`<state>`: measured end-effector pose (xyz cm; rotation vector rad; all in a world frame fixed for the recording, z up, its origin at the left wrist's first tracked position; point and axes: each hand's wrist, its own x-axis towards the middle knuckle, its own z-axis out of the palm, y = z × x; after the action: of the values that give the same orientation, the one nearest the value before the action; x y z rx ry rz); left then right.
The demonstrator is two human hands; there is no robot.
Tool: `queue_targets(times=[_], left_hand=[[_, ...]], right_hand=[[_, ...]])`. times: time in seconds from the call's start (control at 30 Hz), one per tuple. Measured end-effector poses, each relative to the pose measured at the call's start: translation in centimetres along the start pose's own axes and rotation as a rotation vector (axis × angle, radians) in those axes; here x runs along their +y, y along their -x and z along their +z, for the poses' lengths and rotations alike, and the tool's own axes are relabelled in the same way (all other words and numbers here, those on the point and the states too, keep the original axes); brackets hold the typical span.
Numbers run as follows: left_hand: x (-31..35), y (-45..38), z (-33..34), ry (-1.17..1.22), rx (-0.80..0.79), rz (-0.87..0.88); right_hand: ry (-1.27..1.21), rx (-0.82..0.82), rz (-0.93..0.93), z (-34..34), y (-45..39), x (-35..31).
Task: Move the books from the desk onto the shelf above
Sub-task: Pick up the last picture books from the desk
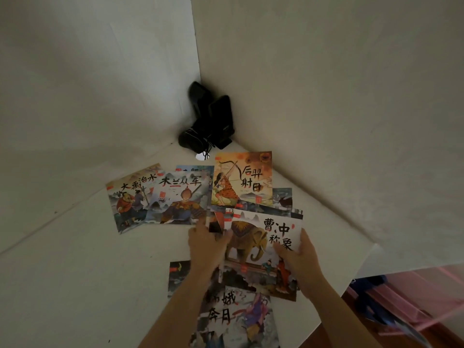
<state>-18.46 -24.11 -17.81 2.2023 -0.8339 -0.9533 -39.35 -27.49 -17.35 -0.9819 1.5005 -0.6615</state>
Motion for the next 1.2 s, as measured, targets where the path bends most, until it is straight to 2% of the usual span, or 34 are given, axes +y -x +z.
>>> queue_targets(times=[0.07,0.13,0.3,0.4,0.5,0.63,0.73,0.8,0.83,0.93,1.1,1.13,1.2], left_hand=[[1.2,-1.5,-1.1,0.042,0.104,0.064],[2.4,-3.6,-1.6,0.053,0.116,0.078],[5.2,-7.3,-1.0,0.242,0.009,-0.067],[6.0,-8.6,-0.6,0.15,0.029,-0.039],[6.8,-9.0,-0.6,0.185,0.072,-0.001],[6.6,-9.2,-1.8,0.232,0.025,0.034],[6.7,-9.3,-4.2,0.293,0.202,0.093],[7.0,-9.1,-7.2,0.428,0.332,0.103],[7.2,-8.8,-8.8,0.509,0.344,0.096],[7.5,-6.5,-11.1,0.697,0.166,0.017],[6.6,-0.7,-6.9,0.886,-0.174,-0.062],[6.2,0.3,-5.5,0.864,-0.209,-0.076],[4.6,1.2,-2.4,0.601,-0.224,-0.049]], right_hand=[[0.007,-0.019,-0.007,-0.6,-0.3,0.0],[0.012,-0.027,-0.01,-0.9,-0.5,0.2],[-0.005,-0.045,0.004,-0.8,-0.8,1.0],[-0.014,-0.047,0.004,-0.6,-1.1,1.1],[-0.015,-0.041,0.004,-0.5,-1.0,1.1],[-0.008,-0.044,0.012,-0.4,-1.1,0.9],[-0.027,-0.042,0.051,-0.4,-1.1,0.7],[-0.045,-0.053,0.087,-0.4,-1.2,0.5],[-0.051,-0.065,0.098,-0.4,-1.2,0.3],[-0.096,-0.111,0.156,-0.6,-1.2,-0.6],[-0.34,-0.27,0.287,-1.5,-1.0,-2.0],[-0.373,-0.291,0.303,-1.5,-1.0,-2.2],[-0.387,-0.318,0.293,-1.5,-1.0,-2.6]])
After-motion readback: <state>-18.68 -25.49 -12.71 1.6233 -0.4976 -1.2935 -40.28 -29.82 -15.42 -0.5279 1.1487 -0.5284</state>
